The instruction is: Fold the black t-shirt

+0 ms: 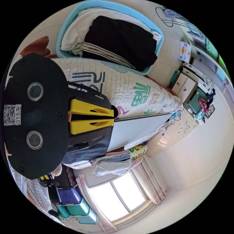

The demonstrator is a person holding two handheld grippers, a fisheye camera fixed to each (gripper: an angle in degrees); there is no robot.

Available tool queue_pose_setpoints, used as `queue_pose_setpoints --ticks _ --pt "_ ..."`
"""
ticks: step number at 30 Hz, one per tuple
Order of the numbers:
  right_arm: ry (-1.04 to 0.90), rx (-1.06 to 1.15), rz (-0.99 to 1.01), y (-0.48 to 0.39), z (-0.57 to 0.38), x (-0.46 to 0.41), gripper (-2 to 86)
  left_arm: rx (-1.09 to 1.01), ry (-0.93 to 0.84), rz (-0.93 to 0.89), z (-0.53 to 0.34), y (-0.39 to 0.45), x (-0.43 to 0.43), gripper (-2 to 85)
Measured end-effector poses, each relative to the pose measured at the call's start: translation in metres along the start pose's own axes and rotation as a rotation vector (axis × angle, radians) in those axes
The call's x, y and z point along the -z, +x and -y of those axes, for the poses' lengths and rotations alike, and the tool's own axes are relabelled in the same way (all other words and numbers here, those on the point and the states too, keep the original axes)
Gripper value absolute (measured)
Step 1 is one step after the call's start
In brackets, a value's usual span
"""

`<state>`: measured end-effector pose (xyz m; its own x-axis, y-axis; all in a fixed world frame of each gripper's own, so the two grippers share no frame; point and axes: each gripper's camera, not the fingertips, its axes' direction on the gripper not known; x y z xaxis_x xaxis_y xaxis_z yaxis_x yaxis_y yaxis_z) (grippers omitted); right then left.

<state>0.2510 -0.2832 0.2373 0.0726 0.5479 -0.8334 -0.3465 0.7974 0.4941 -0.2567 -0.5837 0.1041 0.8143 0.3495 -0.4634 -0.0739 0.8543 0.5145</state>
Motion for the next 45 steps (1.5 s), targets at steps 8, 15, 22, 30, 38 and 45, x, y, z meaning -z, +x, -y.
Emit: queue_pose_setpoints --ticks 8,15,22,30,38,45 --pt "-0.096 -0.062 -0.012 0.047 -0.016 -0.032 2.5 -0.095 -0.075 0.221 0.004 0.036 -0.007 0.2" --pt "-0.072 -0.043 0.148 0.09 -0.043 0.035 6.8 -0.162 -0.112 0.309 0.003 0.063 -0.006 2.7" --pt "0.015 -0.058 0.054 0.145 -0.151 0.166 8.1 -0.328 -0.133 0.211 -0.019 0.117 0.056 4.5" --pt "-0.185 0.095 0.051 0.113 -0.166 0.103 10.9 -0.258 -0.282 0.158 -0.03 0.165 0.066 4.7" --pt "-0.219 0.126 -0.072 0.088 -0.2 0.089 9.0 -0.537 -0.698 0.281 -0.064 0.243 0.033 -0.6" --pt "-0.244 0.114 -0.049 0.087 -0.202 0.086 6.4 -0.508 -0.748 0.289 -0.097 0.225 0.028 -0.8"
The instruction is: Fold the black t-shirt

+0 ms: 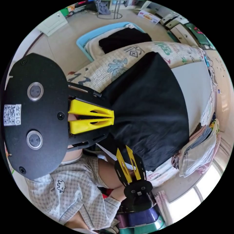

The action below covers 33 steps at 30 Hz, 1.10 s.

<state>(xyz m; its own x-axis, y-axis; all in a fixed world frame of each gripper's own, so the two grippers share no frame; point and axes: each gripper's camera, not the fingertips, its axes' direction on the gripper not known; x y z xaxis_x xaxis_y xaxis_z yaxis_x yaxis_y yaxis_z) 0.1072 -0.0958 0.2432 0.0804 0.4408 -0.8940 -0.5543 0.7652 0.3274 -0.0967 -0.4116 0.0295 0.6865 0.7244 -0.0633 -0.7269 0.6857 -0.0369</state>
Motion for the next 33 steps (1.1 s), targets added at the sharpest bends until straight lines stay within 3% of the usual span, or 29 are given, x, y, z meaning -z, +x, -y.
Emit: queue_pose_setpoints --ticks 2,7,11,16,21,29,33 --pt "-0.01 -0.014 0.011 -0.005 -0.009 -0.002 5.0 0.064 0.019 -0.101 -0.01 -0.017 -0.005 -0.8" --pt "-0.017 0.035 -0.043 -0.035 -0.018 0.008 -0.4 0.1 0.034 -0.054 -0.018 -0.02 0.0 -0.8" --pt "-0.06 0.112 0.148 -0.058 -0.031 0.009 -0.6 0.089 0.031 -0.025 -0.02 -0.012 0.001 -0.8" --pt "0.053 0.052 -0.09 -0.079 -0.034 0.021 3.9 0.061 0.034 0.022 -0.025 0.001 0.002 -0.8" --pt "0.015 0.029 -0.021 -0.08 -0.026 0.006 10.8 0.05 0.034 0.025 -0.03 0.007 0.001 -0.8" --pt "-0.074 0.099 -0.185 -0.124 -0.022 -0.031 2.5 0.052 0.037 0.027 -0.041 0.016 -0.002 -0.8" --pt "-0.056 0.106 -0.169 -0.139 -0.033 -0.022 0.4 0.052 0.04 0.052 -0.048 0.024 -0.002 -0.8"
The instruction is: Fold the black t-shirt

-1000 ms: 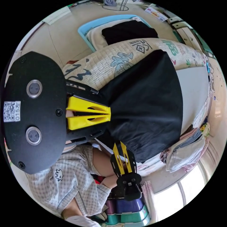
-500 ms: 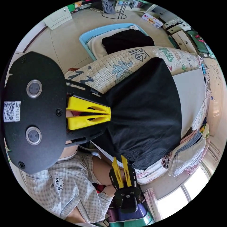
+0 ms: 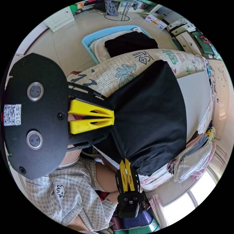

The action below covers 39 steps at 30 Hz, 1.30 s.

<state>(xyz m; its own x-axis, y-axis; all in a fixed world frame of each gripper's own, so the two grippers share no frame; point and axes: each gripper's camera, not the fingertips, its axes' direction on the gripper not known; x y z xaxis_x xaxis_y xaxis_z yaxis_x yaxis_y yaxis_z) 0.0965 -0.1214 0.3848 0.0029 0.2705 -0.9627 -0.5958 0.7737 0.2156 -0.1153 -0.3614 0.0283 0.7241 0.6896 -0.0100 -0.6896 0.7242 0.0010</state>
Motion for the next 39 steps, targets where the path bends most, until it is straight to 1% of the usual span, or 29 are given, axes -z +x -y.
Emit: queue_pose_setpoints --ticks 3,5,8,10,12,15,16,17,18,19,20,21,23,24,25,26,28,29,32,35,39 --pt "0.0 -0.015 0.069 -0.002 -0.002 -0.009 -0.6 -0.005 -0.003 0.062 -0.009 0.008 -0.001 -0.8" --pt "-0.033 -0.03 0.094 -0.006 0.006 -0.03 -0.5 0.007 0.011 0.046 -0.017 0.006 -0.003 -0.8" --pt "-0.034 -0.013 0.12 -0.012 0.009 -0.038 0.8 0.015 0.025 0.007 -0.023 0.002 -0.006 -0.7" --pt "-0.048 0.016 0.174 -0.012 0.002 -0.039 1.9 0.003 0.031 0.013 -0.027 0.005 -0.007 -0.7" --pt "-0.055 0.05 0.229 -0.007 -0.017 -0.035 1.0 -0.033 0.038 0.05 -0.032 0.013 -0.009 -0.6" --pt "0.015 -0.065 0.329 0.029 -0.071 -0.012 4.8 -0.093 0.009 0.221 -0.038 0.033 -0.009 -0.6" --pt "0.071 -0.141 0.35 0.046 -0.094 0.001 6.1 -0.102 -0.006 0.311 -0.039 0.042 -0.009 -0.6" --pt "0.156 -0.208 0.342 0.057 -0.116 0.015 6.0 -0.104 -0.001 0.398 -0.039 0.05 -0.008 -0.6" --pt "0.201 -0.236 0.327 0.061 -0.128 0.022 5.5 -0.108 0.012 0.435 -0.038 0.055 -0.006 -0.6" --pt "0.281 -0.275 0.292 0.063 -0.149 0.032 4.4 -0.135 0.058 0.479 -0.037 0.066 -0.001 -0.5" --pt "0.33 -0.309 0.245 0.062 -0.167 0.035 4.3 -0.182 0.125 0.482 -0.036 0.078 0.005 -0.5" --pt "0.342 -0.32 0.222 0.06 -0.174 0.034 4.3 -0.21 0.16 0.469 -0.036 0.084 0.008 -0.4" --pt "0.327 -0.322 0.175 0.046 -0.188 0.017 5.6 -0.391 0.266 0.325 -0.035 0.11 0.012 0.1" --pt "0.314 -0.314 0.177 0.042 -0.187 0.011 6.0 -0.45 0.279 0.275 -0.034 0.116 0.01 0.3" --pt "0.287 -0.283 0.193 0.031 -0.182 -0.002 6.5 -0.56 0.281 0.185 -0.032 0.128 0.004 0.8" --pt "0.26 -0.232 0.216 0.017 -0.174 -0.016 6.7 -0.636 0.245 0.124 -0.027 0.138 -0.006 1.6" --pt "0.196 -0.166 0.237 -0.002 -0.158 -0.04 7.4 -0.699 0.153 0.076 -0.017 0.147 -0.024 3.2" --pt "0.137 -0.144 0.244 -0.012 -0.146 -0.057 8.1 -0.717 0.103 0.057 -0.011 0.15 -0.036 4.5" --pt "0.048 -0.131 0.302 -0.024 -0.123 -0.089 8.3 -0.719 -0.005 0.054 0.001 0.149 -0.061 5.1" --pt "-0.007 -0.127 0.263 -0.041 -0.11 -0.112 6.6 -0.712 0.01 0.032 0.003 0.142 -0.063 4.7" --pt "-0.01 -0.081 0.204 -0.076 -0.097 -0.126 6.4 -0.7 0.021 0.041 0.004 0.138 -0.067 3.8"
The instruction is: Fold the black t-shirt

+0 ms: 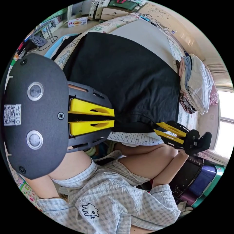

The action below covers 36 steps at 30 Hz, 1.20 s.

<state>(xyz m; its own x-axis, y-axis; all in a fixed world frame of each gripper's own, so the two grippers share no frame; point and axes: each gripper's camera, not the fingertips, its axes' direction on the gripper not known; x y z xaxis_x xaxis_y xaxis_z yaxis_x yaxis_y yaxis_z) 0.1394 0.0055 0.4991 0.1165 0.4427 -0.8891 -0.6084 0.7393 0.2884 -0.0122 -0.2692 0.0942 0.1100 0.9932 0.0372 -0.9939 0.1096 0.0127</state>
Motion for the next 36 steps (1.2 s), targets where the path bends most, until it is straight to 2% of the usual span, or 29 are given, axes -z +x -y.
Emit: queue_pose_setpoints --ticks 4,6,8,15,19,31,36 --pt "-0.008 0.009 -0.047 -0.029 0.011 -0.021 6.6 -0.042 0.009 0.01 -0.002 0.006 0.001 4.7" --pt "-0.008 0.005 -0.059 -0.038 0.014 -0.033 6.7 -0.045 0.063 0.037 -0.007 0.008 0.008 4.9" --pt "-0.011 0.012 -0.063 -0.05 0.021 -0.048 6.7 -0.008 0.042 0.098 -0.011 0.003 0.003 5.5" --pt "-0.018 -0.006 -0.072 -0.073 0.024 -0.084 3.3 -0.029 0.019 0.04 -0.01 -0.003 -0.008 1.5" --pt "-0.006 -0.029 -0.073 -0.086 0.003 -0.096 2.2 -0.085 0.051 0.085 -0.01 0.007 -0.005 -0.1" --pt "-0.011 -0.058 -0.006 -0.111 -0.049 -0.16 4.2 -0.072 0.058 0.021 -0.016 -0.006 -0.021 0.1" --pt "0.107 -0.097 -0.017 -0.119 -0.104 -0.152 4.2 -0.086 0.056 0.042 -0.017 -0.004 -0.025 0.5"
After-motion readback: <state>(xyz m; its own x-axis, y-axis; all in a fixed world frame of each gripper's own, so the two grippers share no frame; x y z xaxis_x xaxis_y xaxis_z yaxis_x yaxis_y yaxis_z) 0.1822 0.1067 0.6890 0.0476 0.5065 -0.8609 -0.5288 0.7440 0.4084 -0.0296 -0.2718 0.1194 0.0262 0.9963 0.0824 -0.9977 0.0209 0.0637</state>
